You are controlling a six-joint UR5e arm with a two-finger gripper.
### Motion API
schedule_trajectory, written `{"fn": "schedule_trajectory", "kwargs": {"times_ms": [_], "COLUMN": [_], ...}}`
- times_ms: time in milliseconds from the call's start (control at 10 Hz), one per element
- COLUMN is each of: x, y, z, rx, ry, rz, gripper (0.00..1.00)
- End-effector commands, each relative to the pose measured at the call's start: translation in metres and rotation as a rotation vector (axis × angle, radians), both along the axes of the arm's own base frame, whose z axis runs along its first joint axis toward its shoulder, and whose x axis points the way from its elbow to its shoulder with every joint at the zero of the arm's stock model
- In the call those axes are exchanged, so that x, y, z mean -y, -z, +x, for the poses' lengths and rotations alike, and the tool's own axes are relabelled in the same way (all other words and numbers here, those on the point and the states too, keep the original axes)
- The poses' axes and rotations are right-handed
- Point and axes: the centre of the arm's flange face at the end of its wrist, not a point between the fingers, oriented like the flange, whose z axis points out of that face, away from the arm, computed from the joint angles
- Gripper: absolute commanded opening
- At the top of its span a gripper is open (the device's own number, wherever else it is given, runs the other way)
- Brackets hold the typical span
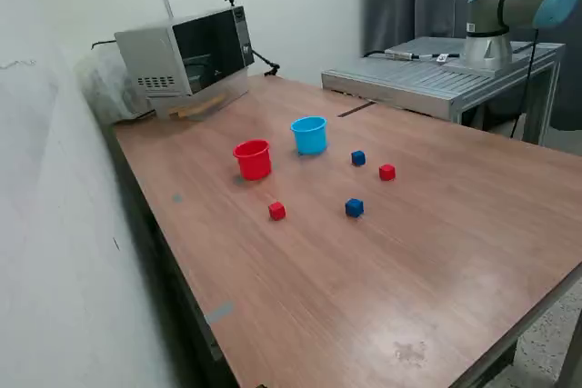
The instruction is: Place red objects in the red bin, and blue objects in the blue bin.
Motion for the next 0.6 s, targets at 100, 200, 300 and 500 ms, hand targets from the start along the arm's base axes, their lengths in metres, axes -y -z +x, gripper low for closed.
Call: {"fn": "schedule_trajectory", "kwargs": {"times_ms": [100, 200, 300, 500], "x": [0.014, 0.016, 0.022, 0.031], "y": [-0.005, -0.005, -0.004, -0.003], "z": [0.0, 0.001, 0.0, -0.001], "rx": [-0.02, -0.023, -0.021, -0.025], "ry": [-0.015, -0.016, -0.022, -0.035], "rz": [-0.077, -0.1, -0.159, -0.246], "gripper": [1.0, 1.0, 1.0, 1.0]}}
